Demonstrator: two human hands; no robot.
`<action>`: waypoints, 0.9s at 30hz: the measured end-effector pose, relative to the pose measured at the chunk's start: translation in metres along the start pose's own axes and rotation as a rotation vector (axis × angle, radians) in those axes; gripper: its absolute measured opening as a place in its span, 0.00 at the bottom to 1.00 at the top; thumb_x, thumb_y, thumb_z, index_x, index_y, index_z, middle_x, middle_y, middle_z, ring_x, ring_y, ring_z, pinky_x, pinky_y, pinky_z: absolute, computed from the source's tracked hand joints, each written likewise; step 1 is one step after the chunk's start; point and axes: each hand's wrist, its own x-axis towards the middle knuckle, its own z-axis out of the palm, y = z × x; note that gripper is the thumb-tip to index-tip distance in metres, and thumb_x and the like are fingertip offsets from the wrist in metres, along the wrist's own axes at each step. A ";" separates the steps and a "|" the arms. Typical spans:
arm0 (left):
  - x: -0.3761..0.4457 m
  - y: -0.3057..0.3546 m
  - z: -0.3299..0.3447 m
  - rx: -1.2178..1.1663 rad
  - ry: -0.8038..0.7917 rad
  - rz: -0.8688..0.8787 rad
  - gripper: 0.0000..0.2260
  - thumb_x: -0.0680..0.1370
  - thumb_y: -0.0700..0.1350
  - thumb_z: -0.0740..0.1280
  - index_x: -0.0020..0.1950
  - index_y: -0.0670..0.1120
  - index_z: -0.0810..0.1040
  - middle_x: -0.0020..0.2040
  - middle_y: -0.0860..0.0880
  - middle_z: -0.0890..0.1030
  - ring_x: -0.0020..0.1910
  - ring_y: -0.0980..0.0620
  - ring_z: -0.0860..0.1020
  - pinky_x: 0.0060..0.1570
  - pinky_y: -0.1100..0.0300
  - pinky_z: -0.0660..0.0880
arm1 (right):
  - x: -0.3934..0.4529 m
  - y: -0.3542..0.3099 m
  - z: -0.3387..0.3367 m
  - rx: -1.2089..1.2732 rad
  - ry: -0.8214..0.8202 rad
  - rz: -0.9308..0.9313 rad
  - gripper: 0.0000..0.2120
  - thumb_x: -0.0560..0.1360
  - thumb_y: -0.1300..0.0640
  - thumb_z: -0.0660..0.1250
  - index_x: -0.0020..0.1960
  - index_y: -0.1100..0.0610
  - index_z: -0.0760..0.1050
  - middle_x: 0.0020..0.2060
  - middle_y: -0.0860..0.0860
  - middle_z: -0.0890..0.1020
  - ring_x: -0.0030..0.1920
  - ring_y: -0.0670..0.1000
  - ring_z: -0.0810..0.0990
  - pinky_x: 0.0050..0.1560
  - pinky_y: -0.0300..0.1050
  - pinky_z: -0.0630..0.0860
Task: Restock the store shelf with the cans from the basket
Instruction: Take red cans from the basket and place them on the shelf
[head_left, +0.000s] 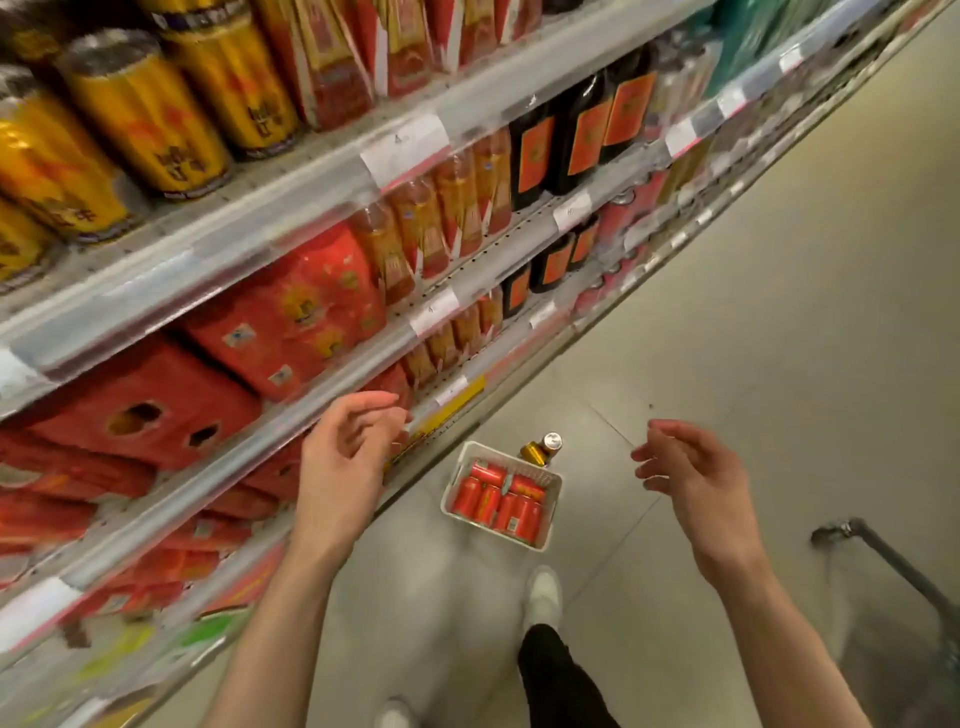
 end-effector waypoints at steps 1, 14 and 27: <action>0.009 -0.010 0.013 0.014 -0.003 -0.022 0.06 0.78 0.39 0.71 0.55 0.44 0.82 0.46 0.45 0.86 0.47 0.51 0.83 0.53 0.50 0.80 | 0.016 0.010 -0.002 -0.012 0.003 0.023 0.04 0.81 0.59 0.68 0.54 0.56 0.81 0.38 0.53 0.87 0.36 0.50 0.83 0.41 0.46 0.78; 0.134 -0.301 0.125 0.180 -0.183 -0.097 0.06 0.79 0.35 0.68 0.51 0.45 0.80 0.41 0.49 0.84 0.38 0.59 0.81 0.44 0.65 0.77 | 0.183 0.275 0.052 -0.161 -0.041 0.109 0.05 0.81 0.58 0.68 0.56 0.54 0.80 0.40 0.53 0.87 0.37 0.49 0.84 0.41 0.45 0.80; 0.212 -0.652 0.208 0.455 -0.482 -0.160 0.05 0.80 0.41 0.67 0.52 0.50 0.79 0.38 0.53 0.79 0.31 0.64 0.75 0.33 0.70 0.71 | 0.309 0.608 0.163 -0.573 -0.228 0.080 0.11 0.79 0.50 0.68 0.60 0.50 0.79 0.51 0.47 0.83 0.51 0.48 0.83 0.49 0.45 0.78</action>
